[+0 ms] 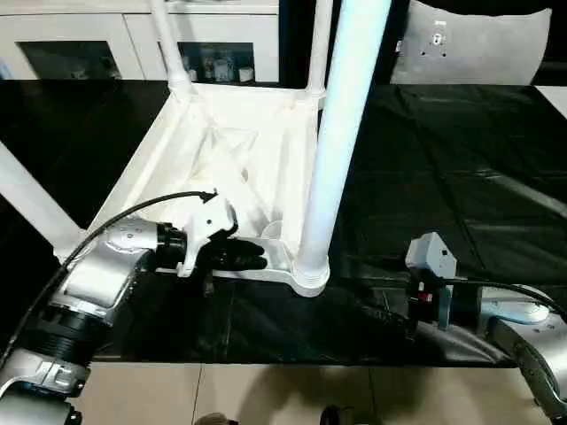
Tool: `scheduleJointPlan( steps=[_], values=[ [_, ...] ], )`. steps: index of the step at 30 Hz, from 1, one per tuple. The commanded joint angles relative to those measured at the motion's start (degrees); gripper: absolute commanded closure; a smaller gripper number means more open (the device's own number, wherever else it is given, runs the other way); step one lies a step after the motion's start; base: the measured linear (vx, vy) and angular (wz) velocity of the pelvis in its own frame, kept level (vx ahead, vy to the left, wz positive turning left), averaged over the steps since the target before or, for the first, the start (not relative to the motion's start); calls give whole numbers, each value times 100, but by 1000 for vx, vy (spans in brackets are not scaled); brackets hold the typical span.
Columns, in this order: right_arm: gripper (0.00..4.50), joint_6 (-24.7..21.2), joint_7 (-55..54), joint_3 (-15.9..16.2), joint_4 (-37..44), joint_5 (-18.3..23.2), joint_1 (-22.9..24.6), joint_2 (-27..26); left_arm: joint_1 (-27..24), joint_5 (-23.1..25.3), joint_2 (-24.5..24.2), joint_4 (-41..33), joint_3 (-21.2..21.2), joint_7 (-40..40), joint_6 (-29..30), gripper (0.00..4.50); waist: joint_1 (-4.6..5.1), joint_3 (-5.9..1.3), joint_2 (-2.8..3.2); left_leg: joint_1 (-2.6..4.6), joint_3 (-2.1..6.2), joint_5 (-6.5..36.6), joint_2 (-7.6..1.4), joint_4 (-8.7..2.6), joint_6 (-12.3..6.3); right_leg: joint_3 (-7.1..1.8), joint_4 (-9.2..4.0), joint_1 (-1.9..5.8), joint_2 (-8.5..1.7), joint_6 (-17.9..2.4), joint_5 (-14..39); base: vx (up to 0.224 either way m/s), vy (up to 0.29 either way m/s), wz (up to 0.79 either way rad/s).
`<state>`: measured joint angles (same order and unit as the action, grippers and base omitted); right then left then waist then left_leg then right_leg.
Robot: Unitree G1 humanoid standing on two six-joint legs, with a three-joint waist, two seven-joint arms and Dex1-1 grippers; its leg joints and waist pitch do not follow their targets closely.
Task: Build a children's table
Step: Rotate leg to tighten
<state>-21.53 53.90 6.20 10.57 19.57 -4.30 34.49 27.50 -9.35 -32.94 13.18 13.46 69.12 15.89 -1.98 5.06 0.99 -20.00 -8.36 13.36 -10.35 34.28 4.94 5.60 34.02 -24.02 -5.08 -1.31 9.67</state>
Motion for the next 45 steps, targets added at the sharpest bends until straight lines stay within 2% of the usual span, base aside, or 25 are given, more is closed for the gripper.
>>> scheduleJointPlan(
  steps=[1, 2, 12, 14, 15, 16, 17, 18, 22, 24, 29, 34, 37, 38, 40, 42, 45],
  values=[
    [0, 116, 41, -80, -30, -19, -36, 63, -13, -30, -120, -74, -165, 50, 25, 327, -9, -303, -6, -78, 0, 540, -231, -447, -588, -334, -412, 392, -324, -1229, 1508, 0, 0, 0],
    [0, 128, 46, -75, -46, -18, -39, 60, -3, -37, -193, -47, -186, 66, 25, 303, -11, -302, 0, -77, -1, 509, -231, -444, -590, -332, -400, 394, -323, -1266, 1424, 0, 0, 0],
    [0, 205, 75, -21, -138, -48, -55, 28, 221, 174, -386, 395, -212, 40, -291, 234, -14, -325, 3, -63, -6, 466, -228, -433, -575, -334, -388, 402, -324, -1301, 1363, 0, 0, 0],
    [0, 222, 59, -5, -133, -67, -52, 20, 260, 250, -373, 489, -174, 8, -404, 216, -17, -342, 25, -65, -7, 391, -224, -419, -586, -332, -373, 413, -324, -1358, 1182, 0, 0, 0],
    [0, 239, 34, -6, -121, -76, -48, 6, 285, 284, -361, 557, -136, 5, -464, 208, -31, -354, 76, -66, 4, 349, -225, -412, -587, -329, -352, 422, -330, -1385, 1104, 0, 0, 0],
    [0, 259, 7, -11, -108, -83, -43, -10, 312, 314, -347, 632, -94, 9, -520, 193, -21, -353, 39, -71, -4, 336, -220, -412, -602, -328, -353, 426, -318, -1405, 1004, 0, 0, 0],
    [0, 261, -12, -2, -93, -91, -31, -23, 339, 356, -332, 689, -62, 1, -592, 182, -44, -394, 123, -60, 11, 331, -215, -398, -583, -324, -322, 449, -331, -1440, 926, 0, 0, 0],
    [0, 265, -30, 10, -83, -104, -23, -33, 374, 379, -311, 749, -39, -6, -639, 182, -34, -389, 84, -60, -1, 342, -220, -399, -584, -323, -344, 439, -322, -1462, 855, 0, 0, 0],
    [0, 223, -73, 30, -32, -97, -13, -63, 510, 407, -236, 923, 19, 46, -744, 182, -58, -416, 67, -69, 0, 278, -215, -386, -573, -326, -314, 463, -332, -1520, 755, 0, 0, 0],
    [0, 111, -67, 82, 100, -60, -48, -44, 679, 438, -152, 1179, 88, 189, -841, 182, -69, -435, 76, -64, -5, 250, -205, -374, -568, -323, -319, 473, -327, -1511, 749, 0, 0, 0],
    [0, 56, -62, 60, 180, -44, -68, -6, 689, 247, -102, 1047, 186, 666, -683, 182, -74, -466, 70, -60, -5, 169, -221, -363, -574, -333, -282, 481, -340, -1566, 589, 0, 0, 0],
    [0, 26, -61, 50, 234, -45, -47, 16, 744, 138, 112, 1076, 300, 823, -651, 182, -124, -485, 90, -49, -14, 137, -227, -348, -600, -332, -277, 475, -337, -1594, 571, 0, 0, 0],
    [0, -17, -86, 58, 282, -45, -44, 25, 830, 334, 331, 1308, 424, 690, -776, 182, -157, -502, 74, -59, -23, 133, -210, -332, -610, -333, -282, 489, -336, -1543, 629, 0, 0, 0],
    [0, -31, -92, 62, 296, -44, -46, 27, 859, 448, 374, 1411, 473, 632, -875, 207, -165, -500, 95, -62, -21, 159, -202, -326, -601, -329, -293, 491, -335, -1495, 704, 0, 0, 0],
    [0, -54, -104, 63, 322, -36, -45, 22, 904, 628, 427, 1606, 540, 495, -1087, 216, -164, -497, 74, -70, -20, 212, -194, -328, -589, -324, -317, 493, -324, -1382, 876, 0, 0, 0],
    [0, -74, -113, 62, 346, -29, -38, 20, 946, 753, 450, 1763, 586, 413, -1255, 245, -161, -502, 89, -80, -14, 223, -183, -325, -563, -317, -333, 497, -317, -1244, 1010, 0, 0, 0],
    [0, -97, -120, 49, 367, -12, -27, 21, 985, 795, 461, 1848, 609, 427, -1299, 263, -149, -510, 100, -84, -10, 243, -185, -326, -529, -311, -333, 496, -320, -1207, 1060, 0, 0, 0]
  ],
)
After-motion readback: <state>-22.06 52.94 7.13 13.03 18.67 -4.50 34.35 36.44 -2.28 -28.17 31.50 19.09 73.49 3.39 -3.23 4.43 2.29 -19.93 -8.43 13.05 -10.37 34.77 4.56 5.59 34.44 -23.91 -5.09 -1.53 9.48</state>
